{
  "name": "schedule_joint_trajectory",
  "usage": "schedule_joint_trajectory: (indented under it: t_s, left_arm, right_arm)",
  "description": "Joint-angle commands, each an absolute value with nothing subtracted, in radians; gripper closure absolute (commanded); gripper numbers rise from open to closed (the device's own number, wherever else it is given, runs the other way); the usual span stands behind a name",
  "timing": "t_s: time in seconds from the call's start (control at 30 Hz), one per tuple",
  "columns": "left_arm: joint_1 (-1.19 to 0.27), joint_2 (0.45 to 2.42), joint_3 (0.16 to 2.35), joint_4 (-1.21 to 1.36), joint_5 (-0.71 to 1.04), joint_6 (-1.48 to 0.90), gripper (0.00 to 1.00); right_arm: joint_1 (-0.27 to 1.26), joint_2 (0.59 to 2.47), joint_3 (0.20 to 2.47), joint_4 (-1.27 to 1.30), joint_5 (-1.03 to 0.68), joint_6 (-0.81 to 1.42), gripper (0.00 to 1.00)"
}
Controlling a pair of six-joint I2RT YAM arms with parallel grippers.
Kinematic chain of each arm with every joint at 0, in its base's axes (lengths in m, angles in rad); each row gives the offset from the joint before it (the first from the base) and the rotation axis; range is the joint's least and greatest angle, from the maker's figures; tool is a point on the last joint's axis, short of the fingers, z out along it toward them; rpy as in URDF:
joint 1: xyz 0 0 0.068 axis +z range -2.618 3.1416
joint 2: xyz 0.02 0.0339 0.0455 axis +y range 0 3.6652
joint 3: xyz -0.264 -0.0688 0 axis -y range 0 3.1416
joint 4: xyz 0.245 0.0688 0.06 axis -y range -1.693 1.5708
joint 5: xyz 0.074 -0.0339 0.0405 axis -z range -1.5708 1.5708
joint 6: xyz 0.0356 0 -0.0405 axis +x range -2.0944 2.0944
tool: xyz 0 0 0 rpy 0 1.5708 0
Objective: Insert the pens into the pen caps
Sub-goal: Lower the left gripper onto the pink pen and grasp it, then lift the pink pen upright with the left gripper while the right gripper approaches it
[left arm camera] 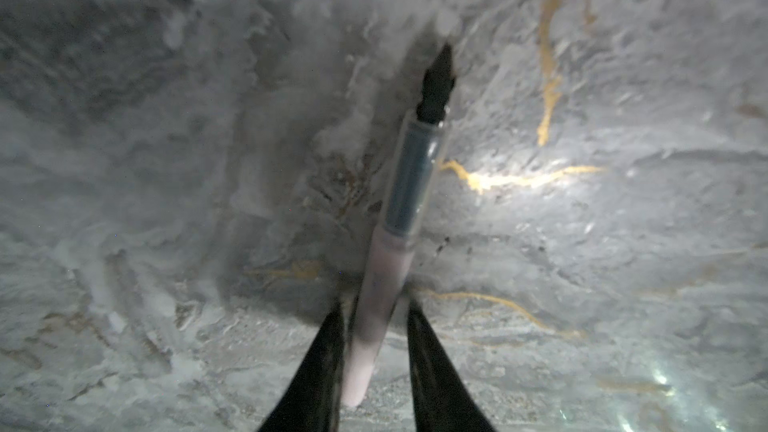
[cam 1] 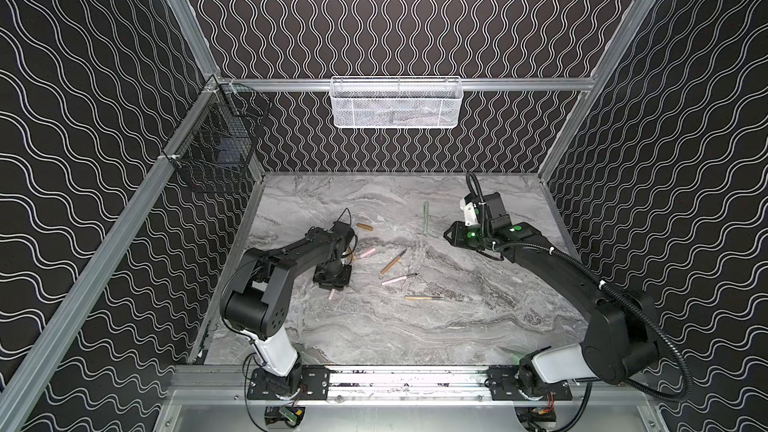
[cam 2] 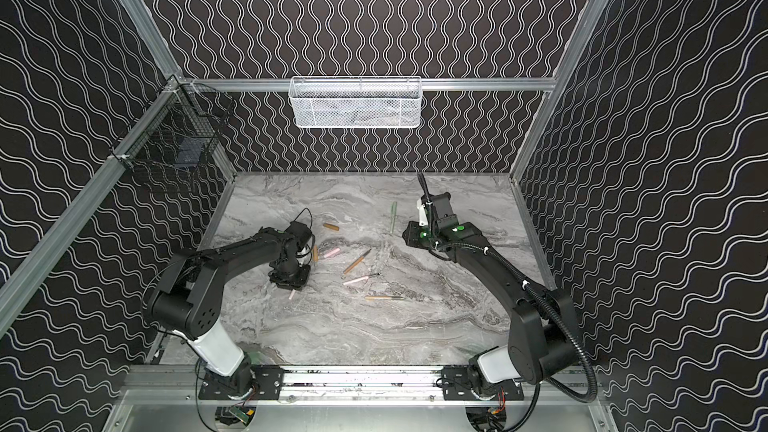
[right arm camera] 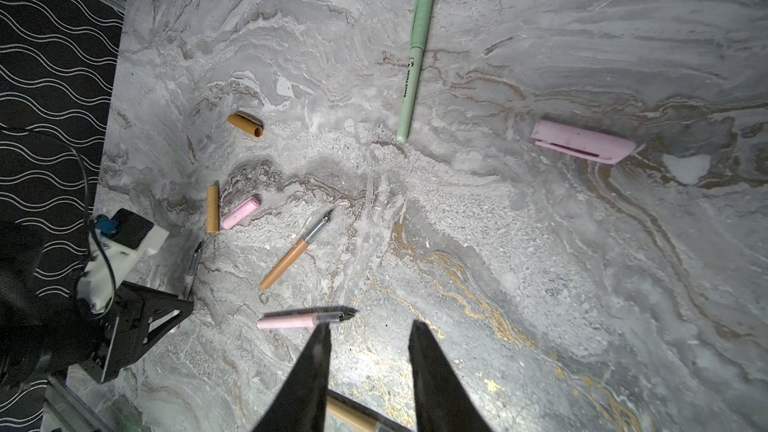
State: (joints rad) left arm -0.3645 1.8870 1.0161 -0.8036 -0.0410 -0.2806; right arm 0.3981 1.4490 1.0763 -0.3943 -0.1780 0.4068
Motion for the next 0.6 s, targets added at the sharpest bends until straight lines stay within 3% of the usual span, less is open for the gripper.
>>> schedule_joint_trajectory:
  t_s: [0.0, 0.57]
  left_arm:
    - [-0.361, 1.909, 1.019, -0.775, -0.036, -0.264, 0.71]
    - [-0.362, 1.890, 1.025, -0.752, -0.011, -0.266, 0.90]
  right_arm:
    - [0.399, 1.441, 1.071, -0.360, -0.186, 0.402, 0.65]
    - [0.399, 1.414, 1.067, -0.368, -0.179, 0.388, 0.64]
